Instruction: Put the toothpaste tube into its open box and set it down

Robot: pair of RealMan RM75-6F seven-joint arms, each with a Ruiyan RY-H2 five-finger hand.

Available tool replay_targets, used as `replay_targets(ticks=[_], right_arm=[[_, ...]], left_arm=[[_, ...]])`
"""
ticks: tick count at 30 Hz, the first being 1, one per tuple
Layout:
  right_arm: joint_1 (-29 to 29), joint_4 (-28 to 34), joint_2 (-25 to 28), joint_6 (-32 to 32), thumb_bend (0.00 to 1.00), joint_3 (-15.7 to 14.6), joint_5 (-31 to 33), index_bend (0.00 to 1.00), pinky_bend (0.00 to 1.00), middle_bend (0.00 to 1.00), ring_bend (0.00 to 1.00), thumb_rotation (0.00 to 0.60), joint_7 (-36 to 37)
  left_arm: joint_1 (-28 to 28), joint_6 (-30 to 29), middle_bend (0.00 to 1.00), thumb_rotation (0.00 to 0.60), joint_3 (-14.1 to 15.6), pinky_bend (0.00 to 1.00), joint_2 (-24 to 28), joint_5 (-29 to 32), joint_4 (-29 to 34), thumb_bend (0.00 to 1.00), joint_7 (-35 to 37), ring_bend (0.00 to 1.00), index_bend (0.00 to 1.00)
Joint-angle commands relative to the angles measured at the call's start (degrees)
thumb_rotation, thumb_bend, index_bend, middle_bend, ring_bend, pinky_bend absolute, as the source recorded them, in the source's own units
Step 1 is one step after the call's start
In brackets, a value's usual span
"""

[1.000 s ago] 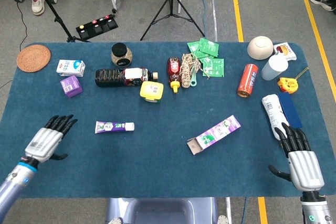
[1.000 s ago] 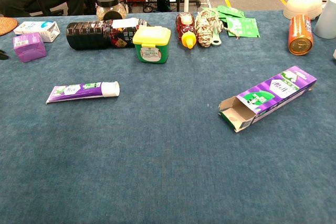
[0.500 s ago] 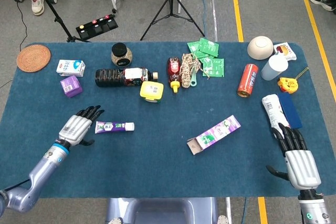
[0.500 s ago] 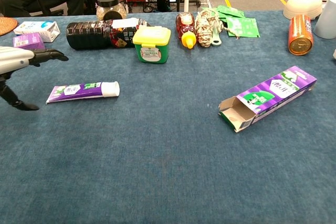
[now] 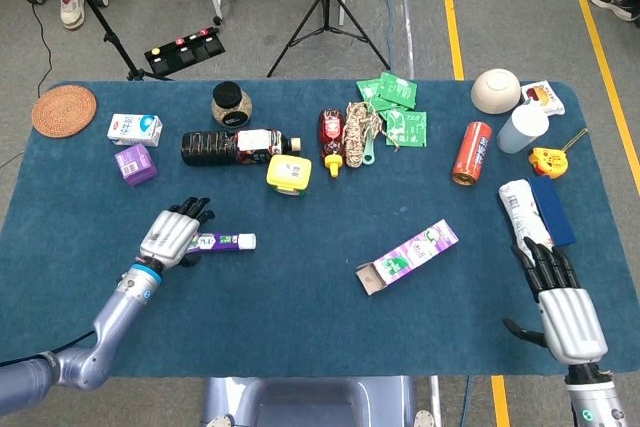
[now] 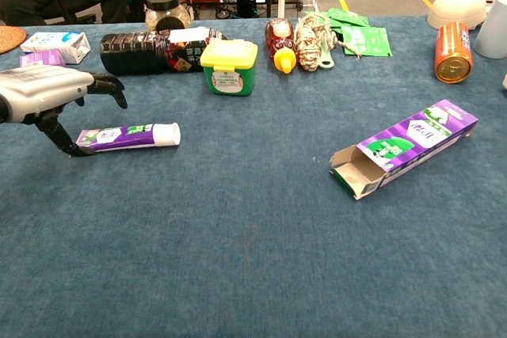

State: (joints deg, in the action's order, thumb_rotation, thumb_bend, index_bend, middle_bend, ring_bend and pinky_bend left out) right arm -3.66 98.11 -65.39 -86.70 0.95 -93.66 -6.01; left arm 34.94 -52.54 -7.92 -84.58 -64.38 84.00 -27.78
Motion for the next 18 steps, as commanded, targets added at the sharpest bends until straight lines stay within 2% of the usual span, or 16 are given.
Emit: replay_targets(ticks=[1, 6, 18], right_arm=[[-0.07, -0.09, -0.18, 0.16, 0.0, -0.41, -0.62, 0.03, 0.0, 0.0, 0.0, 0.6, -0.3], [-0.14, -0.09, -0.33, 0.32, 0.0, -0.74, -1.04, 0.03, 0.0, 0.0, 0.0, 0.6, -0.44], [-0.19, 0.06, -0.27, 0.29, 0.0, -1.03, -1.44, 0.03, 0.0, 0.0, 0.0, 0.6, -0.05]], left_arm=[[0.82, -1.23, 0.1, 0.6, -0.22, 0.26, -1.39, 2.74, 0.73, 0.2, -2.84, 0.08, 0.21], [1.58, -1.79, 0.1, 0.6, -0.15, 0.29, -2.39, 4.89, 1.15, 0.2, -4.91, 0.09, 0.21], [2.53, -3.98, 0.23, 0.6, 0.5, 0.44, -5.23, 7.31, -0.4, 0.21, -7.97, 0.21, 0.38]])
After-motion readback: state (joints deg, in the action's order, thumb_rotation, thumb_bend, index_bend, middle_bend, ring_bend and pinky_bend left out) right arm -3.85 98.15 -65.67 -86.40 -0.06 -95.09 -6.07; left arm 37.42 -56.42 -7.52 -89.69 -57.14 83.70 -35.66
